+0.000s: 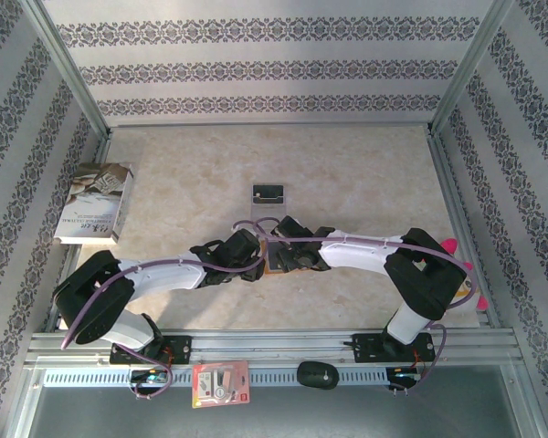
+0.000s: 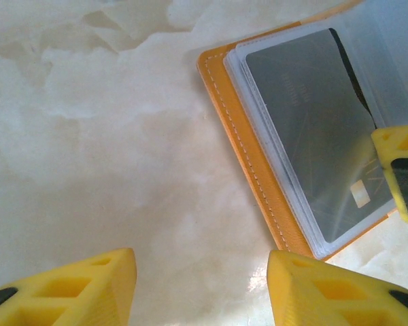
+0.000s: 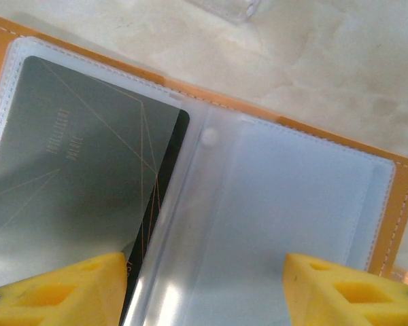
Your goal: Take the credit cards out of the card holder
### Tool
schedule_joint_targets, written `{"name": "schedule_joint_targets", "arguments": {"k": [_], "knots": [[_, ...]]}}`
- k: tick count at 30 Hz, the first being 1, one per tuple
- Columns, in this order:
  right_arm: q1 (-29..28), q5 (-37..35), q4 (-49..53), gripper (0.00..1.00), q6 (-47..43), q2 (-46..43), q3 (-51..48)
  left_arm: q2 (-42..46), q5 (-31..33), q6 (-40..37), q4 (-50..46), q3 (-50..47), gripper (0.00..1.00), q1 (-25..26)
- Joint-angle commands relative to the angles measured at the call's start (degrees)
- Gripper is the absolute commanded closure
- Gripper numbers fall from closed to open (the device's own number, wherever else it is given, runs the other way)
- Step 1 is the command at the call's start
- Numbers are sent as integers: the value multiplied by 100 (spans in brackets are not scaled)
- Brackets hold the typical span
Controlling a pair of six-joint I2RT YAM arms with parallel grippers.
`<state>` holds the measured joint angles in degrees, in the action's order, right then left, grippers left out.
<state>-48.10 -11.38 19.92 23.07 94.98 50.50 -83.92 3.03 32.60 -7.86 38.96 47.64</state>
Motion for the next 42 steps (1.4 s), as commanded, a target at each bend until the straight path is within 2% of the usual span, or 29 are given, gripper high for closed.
{"name": "schedule_joint_targets", "arguments": {"k": [1,12,22,27,29,34,38,42], "knots": [[99,-410,389,38,118,-67,-49,161,13,27,-262,-47,47,-79],[238,-611,511,37,173,-332,-222,230,14,18,-278,-50,46,-105],[613,-605,541,37,116,-840,-382,250,9,61,-282,-57,47,-101],[647,1191,-252,41,-188,-1051,-542,229,-80,82,-234,-51,46,-106],[586,1497,-399,44,-188,-929,-513,202,-144,97,-175,-52,46,-99],[756,1755,-600,58,-29,-772,-536,33,-403,106,163,75,46,-105],[1005,2020,-569,68,44,-685,-503,-99,-348,97,250,287,47,-85],[1126,2023,-487,66,163,-479,-531,-96,-303,54,233,304,46,-97]]}}
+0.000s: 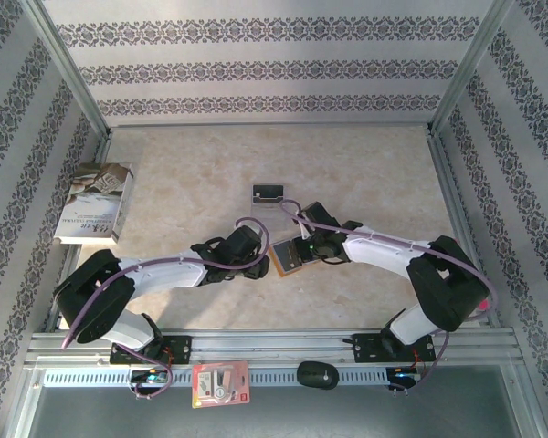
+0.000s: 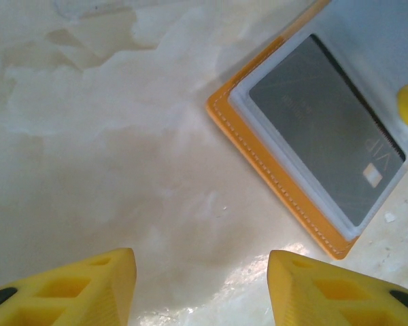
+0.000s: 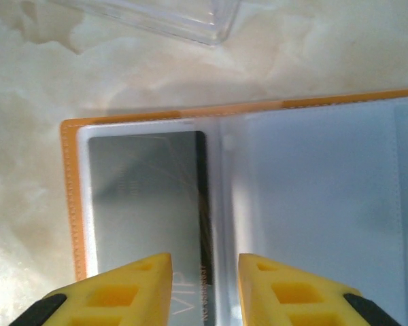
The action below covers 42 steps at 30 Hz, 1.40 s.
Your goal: Take the credit cards out of the card holder
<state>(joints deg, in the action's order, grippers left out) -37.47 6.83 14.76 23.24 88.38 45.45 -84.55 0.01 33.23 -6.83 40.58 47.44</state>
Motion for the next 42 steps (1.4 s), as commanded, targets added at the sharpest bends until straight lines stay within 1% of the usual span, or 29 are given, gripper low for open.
{"name": "schedule_joint_targets", "arguments": {"k": [1,4,8,13,17,19,23,26,28,29,30,33,38,40,42], "knots": [[77,236,20,64,160,234,-43,-34,-5,3,147,123,46,-77],[30,361,-7,61,279,409,-83,-66,-30,73,200,32,46,-85],[-168,568,-220,53,522,450,-222,36,-33,109,194,-126,46,-102],[-566,717,-296,52,725,459,-92,301,8,122,162,-318,46,-172],[-718,723,-349,52,871,467,-2,385,21,130,157,-374,46,-209],[-786,576,-275,53,911,341,16,376,21,125,180,-352,46,-218],[-816,-116,-85,58,918,-231,-74,233,-17,62,141,-163,46,-218],[-656,-721,274,61,614,-477,-44,172,-12,60,1,-68,49,-218],[-614,-1230,553,61,277,-463,64,202,-34,34,-90,-68,49,-202],[-554,-1298,584,58,163,-406,117,207,-29,29,-149,-68,49,-192],[-431,-1214,585,56,124,-320,191,195,-27,48,-170,-91,49,-174],[-149,-802,178,54,78,-68,309,151,-84,154,-138,-166,49,-132],[-148,-835,374,65,-67,614,816,265,-63,216,-172,-227,48,-43],[-205,-949,438,67,-72,758,771,315,-80,185,-226,-233,48,-42],[-346,-1229,607,68,-75,847,714,363,-68,155,-273,-267,48,-33]]}}
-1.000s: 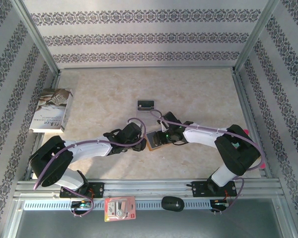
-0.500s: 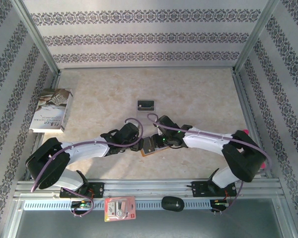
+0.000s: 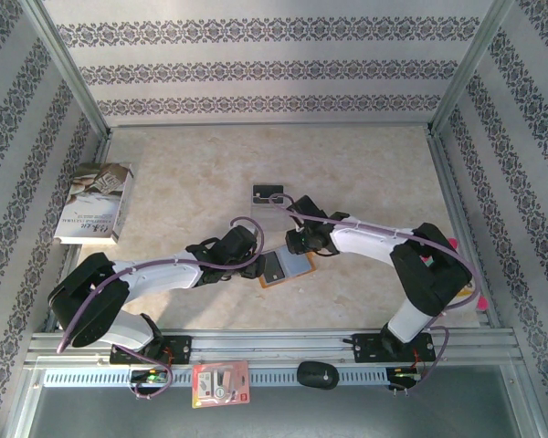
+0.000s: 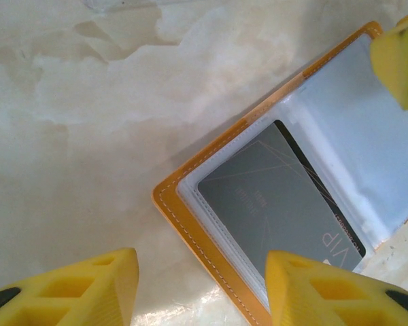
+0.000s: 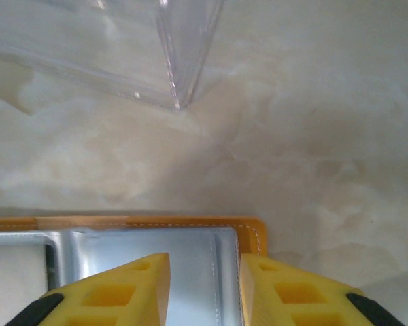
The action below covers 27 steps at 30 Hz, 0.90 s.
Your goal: Take the credit cards out of the card holder
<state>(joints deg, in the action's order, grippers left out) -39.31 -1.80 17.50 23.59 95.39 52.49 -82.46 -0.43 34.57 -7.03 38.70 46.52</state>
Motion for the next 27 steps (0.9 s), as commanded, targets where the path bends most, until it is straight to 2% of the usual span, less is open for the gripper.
{"name": "schedule_joint_targets", "arguments": {"k": [1,5,9,16,18,22,27], "knots": [[-246,-492,407,68,-109,164,-30,160,-24,16,-253,-106,48,59],[-575,-888,717,71,113,128,-354,187,-3,-41,-284,-176,48,61],[-836,-988,833,71,450,-278,-744,251,60,-126,-346,-190,48,58],[-956,-1119,908,59,331,-1111,-601,132,-65,-225,-173,-187,49,63],[-956,-802,781,62,165,-1364,-513,41,-153,-223,-128,-145,49,70],[-869,665,450,69,119,-1208,-384,-167,-201,-252,-171,-115,53,78],[-835,1419,33,76,326,-838,-484,-477,-256,-196,-215,-101,55,77]]}}
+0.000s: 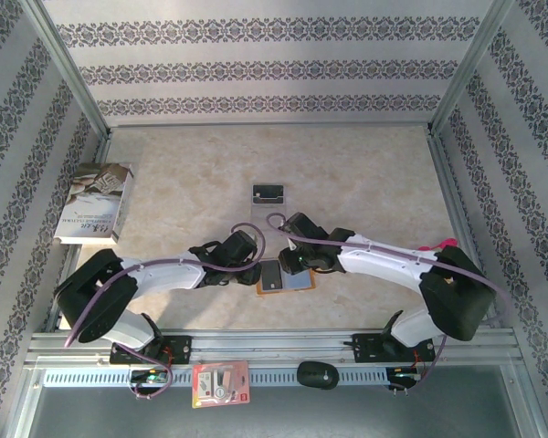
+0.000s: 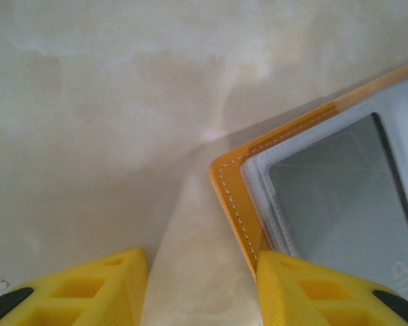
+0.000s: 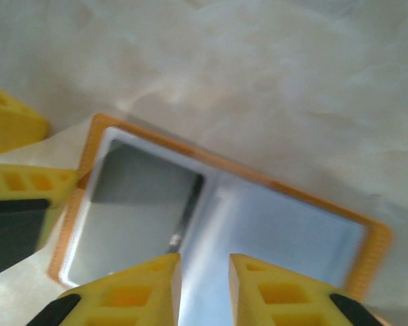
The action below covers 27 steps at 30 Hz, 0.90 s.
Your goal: Take the credit cards out of the card holder
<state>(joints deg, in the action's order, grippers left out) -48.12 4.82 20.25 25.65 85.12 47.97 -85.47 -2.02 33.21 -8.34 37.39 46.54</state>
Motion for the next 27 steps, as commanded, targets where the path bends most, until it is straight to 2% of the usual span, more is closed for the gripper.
{"name": "schedule_joint_targets", "arguments": {"k": [1,4,13,16,22,27], "knots": [[63,854,-308,77,163,251,-50,-244,-102,-37,-105,16,56,74],[113,1055,-456,78,308,396,-109,-389,-154,33,-205,-1,58,74],[293,998,-598,79,686,536,-263,-432,-331,122,-412,-79,58,81],[332,940,-626,79,689,357,-346,-50,-222,125,-461,-107,54,83],[417,901,-646,79,699,192,-441,664,146,-58,-389,15,51,273],[444,890,-650,79,686,209,-446,283,59,-96,-253,228,57,376]]}}
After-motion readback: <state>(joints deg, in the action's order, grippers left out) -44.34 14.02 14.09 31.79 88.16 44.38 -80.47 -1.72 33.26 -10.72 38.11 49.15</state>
